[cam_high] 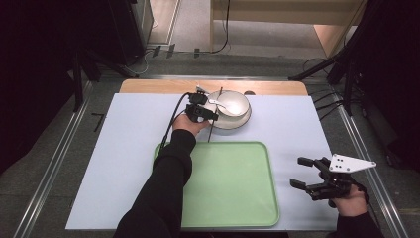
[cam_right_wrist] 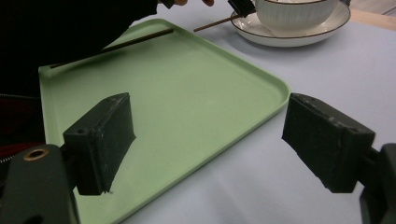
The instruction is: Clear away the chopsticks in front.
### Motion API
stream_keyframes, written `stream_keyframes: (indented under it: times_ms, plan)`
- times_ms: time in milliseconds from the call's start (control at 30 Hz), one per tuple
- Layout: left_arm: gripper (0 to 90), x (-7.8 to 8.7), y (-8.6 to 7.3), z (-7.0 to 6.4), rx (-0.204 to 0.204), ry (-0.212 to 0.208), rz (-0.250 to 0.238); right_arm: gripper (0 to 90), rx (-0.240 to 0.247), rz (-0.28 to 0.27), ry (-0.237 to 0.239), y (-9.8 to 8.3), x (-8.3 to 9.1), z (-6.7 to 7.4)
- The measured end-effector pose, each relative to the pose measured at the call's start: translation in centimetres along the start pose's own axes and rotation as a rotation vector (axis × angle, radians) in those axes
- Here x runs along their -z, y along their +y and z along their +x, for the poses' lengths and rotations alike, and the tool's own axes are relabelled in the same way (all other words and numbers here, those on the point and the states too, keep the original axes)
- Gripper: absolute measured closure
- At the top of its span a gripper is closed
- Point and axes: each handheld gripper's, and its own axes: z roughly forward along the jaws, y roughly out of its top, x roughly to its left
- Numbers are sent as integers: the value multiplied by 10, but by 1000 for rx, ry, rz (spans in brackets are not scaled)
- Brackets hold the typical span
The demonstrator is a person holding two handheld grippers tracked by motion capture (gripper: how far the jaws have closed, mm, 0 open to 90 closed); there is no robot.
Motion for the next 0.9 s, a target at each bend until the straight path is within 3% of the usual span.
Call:
stream_keyframes:
  times_ms: [133,267,433,900]
  plan:
    - [759,-7,0,0,33,13,11,171,2,-3,1,0,0,0]
    - [826,-9,1,1,96,10,18,171,5,-5,-1,0,0,0]
    - [856,-7,1,4,130,7,18,172,8,-1,2,1,0,0]
    - [859,43,2,21,161,0,-29,172,12,-4,-4,0,1,0]
